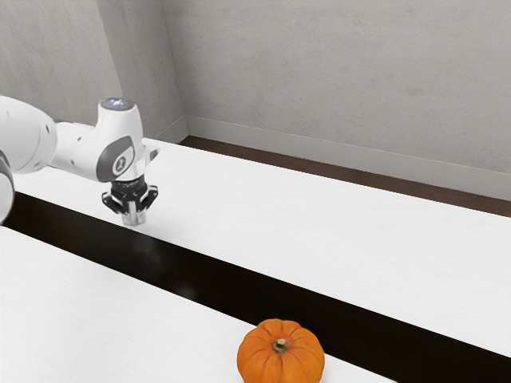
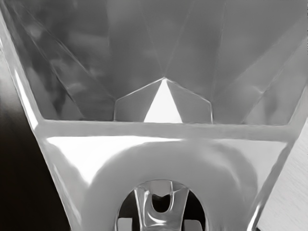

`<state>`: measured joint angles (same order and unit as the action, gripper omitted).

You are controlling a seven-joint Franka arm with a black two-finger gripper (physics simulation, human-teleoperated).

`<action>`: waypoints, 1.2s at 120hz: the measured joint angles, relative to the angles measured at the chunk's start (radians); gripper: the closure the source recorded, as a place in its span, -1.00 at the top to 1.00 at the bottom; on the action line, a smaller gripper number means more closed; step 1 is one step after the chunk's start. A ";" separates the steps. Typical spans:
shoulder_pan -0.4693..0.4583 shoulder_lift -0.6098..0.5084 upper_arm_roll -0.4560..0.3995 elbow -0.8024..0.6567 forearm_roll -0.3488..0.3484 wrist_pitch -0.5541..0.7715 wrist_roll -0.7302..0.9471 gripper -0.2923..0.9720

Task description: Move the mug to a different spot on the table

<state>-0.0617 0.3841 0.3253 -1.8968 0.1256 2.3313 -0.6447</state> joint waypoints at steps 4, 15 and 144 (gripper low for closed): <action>0.000 -0.006 0.000 -0.007 0.004 0.012 -0.016 -0.62; -0.002 -0.040 -0.023 -0.077 0.020 0.070 -0.055 -0.62; -0.068 -0.225 -0.293 -0.478 0.428 0.326 -0.607 -0.53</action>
<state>-0.1301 0.1589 0.0327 -2.3746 0.5540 2.6573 -1.2515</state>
